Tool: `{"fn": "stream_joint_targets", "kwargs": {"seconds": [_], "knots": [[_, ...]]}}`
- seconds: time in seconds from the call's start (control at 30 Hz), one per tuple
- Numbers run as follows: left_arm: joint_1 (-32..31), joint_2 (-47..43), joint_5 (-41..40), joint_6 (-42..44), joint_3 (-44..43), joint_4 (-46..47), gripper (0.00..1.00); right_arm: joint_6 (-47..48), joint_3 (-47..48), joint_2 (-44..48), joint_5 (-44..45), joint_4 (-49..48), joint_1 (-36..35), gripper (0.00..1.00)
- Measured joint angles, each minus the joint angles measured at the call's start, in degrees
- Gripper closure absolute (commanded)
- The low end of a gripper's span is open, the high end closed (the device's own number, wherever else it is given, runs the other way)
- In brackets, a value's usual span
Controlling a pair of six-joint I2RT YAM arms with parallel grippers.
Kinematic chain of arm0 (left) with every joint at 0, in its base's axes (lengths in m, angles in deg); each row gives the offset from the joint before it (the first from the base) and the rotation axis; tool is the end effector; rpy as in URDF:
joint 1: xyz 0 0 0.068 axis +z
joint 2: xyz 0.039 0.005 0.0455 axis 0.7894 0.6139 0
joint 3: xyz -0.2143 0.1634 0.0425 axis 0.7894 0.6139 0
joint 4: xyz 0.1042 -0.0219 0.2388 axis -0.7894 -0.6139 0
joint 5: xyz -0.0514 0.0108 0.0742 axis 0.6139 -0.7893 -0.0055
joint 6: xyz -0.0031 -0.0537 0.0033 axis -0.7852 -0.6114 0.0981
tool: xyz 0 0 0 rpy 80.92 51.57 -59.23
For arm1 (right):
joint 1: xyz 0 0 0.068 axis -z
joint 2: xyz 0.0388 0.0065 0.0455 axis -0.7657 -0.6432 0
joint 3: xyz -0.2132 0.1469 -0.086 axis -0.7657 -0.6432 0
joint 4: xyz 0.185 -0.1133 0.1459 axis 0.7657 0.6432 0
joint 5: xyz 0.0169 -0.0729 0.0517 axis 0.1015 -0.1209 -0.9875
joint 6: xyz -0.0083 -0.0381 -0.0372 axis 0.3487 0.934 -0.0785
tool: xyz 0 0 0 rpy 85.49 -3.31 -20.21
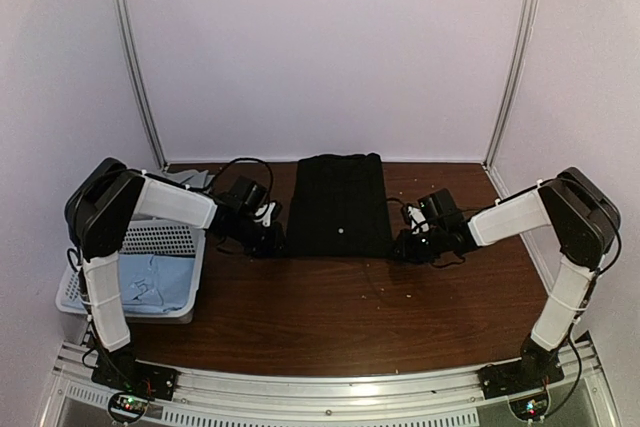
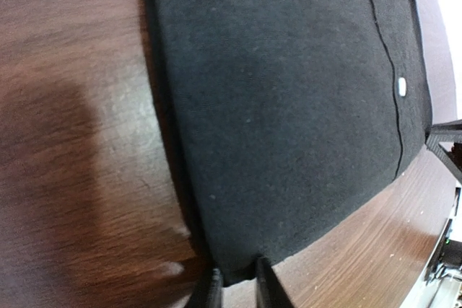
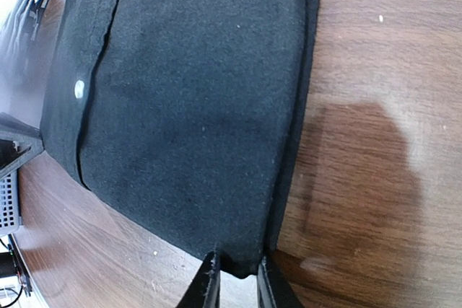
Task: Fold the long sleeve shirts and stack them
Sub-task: Pick up the 2/3-rectangle-folded shirt from the center of the board.
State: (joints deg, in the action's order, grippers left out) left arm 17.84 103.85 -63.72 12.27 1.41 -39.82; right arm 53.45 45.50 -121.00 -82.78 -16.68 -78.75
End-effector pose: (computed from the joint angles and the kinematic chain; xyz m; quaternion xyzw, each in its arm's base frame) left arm 0.3180 -0.2322 0.1268 0.0119 0.9407 -0.3123 0.1317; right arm 0.2885 0.1740 0.1276 -0.0417 0.9223 0.3293 0.1982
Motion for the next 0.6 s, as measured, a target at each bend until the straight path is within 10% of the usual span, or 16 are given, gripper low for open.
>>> {"fn": "stream_joint_targets", "kwargs": {"seconds": [0.17,0.6], "knots": [[-0.2,0.5,0.2,-0.2,0.0,0.0,1.0,-0.5,0.0,-0.8,-0.8,-0.9,0.2,1.0],[-1.7,-3.1,0.3,-0.4,4.4,0.4,1.0,-1.1,-6.7,4.4,-2.5,-2.8,-0.2,1.0]]}}
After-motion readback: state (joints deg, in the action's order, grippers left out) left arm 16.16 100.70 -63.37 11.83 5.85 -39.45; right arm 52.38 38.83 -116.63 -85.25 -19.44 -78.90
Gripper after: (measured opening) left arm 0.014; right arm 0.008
